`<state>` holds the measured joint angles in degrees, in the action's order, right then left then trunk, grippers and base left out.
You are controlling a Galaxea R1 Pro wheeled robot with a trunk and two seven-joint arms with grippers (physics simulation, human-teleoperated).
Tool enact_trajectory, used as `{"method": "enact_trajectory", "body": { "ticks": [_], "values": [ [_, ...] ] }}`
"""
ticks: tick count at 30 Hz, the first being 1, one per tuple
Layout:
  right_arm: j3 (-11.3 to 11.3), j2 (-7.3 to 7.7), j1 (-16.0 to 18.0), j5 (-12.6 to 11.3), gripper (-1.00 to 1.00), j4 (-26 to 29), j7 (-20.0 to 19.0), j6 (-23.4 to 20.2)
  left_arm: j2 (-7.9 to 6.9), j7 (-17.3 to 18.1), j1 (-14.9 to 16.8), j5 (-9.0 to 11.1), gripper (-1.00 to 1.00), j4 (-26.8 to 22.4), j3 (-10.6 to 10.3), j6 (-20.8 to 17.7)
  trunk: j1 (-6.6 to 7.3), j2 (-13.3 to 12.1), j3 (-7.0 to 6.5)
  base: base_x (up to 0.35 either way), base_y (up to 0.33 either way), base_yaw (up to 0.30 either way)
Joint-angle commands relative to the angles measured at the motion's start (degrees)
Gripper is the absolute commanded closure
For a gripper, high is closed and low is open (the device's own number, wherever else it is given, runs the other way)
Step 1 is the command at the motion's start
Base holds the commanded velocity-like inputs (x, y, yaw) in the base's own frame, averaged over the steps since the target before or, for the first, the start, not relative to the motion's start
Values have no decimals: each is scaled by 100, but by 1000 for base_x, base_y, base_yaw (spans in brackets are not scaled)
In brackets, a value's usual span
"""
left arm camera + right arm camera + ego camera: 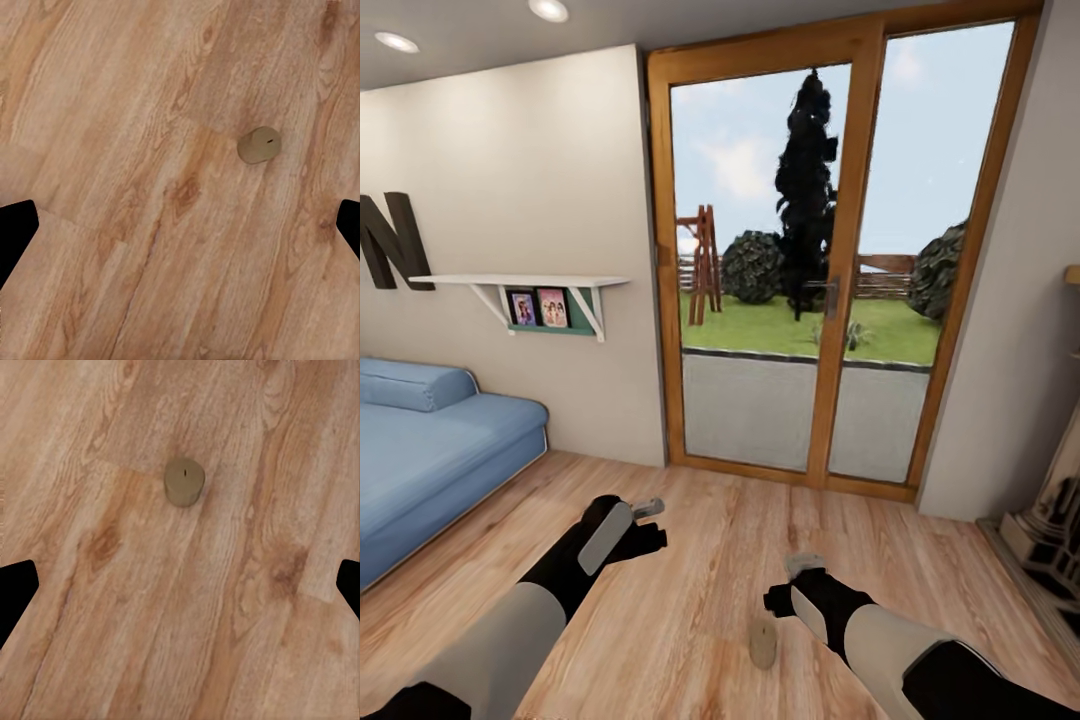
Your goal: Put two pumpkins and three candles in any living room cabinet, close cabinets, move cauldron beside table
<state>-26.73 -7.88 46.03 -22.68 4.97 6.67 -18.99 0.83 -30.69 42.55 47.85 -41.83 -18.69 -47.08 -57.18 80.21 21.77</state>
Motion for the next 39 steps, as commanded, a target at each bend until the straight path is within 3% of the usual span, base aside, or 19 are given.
{"method": "enact_trajectory", "body": {
  "ticks": [1,8,13,17,20,27,39],
  "values": [
    [-49,1,2,-59,-100,13,32,-31,1,-57,4,58,-100,-5,-18,-2,-23,46,30,41,0,200],
    [-50,2,-1,-54,-100,17,21,-38,163,-112,6,50,-100,-1,-32,-9,-177,327,176,11,0,140],
    [-38,5,-5,-49,-100,18,55,-125,291,-368,5,49,-100,-1,-131,-11,-287,527,268,1,0,22],
    [-13,18,-1,-57,-100,51,38,-969,386,-500,4,49,-100,-7,-150,-12,-375,688,340,0,0,2],
    [0,30,1,-64,-100,64,20,-1322,404,-507,2,49,-100,-8,-158,-12,-440,808,394,0,0,0],
    [25,34,2,-85,-100,284,15,-1410,425,-508,2,57,-100,-2,-279,-16,-594,1089,520,152,0,0],
    [19,23,2,-95,-100,329,10,-1415,488,-510,2,58,-100,-1,-302,-12,-858,1570,735,125,0,0]
  ]
}}
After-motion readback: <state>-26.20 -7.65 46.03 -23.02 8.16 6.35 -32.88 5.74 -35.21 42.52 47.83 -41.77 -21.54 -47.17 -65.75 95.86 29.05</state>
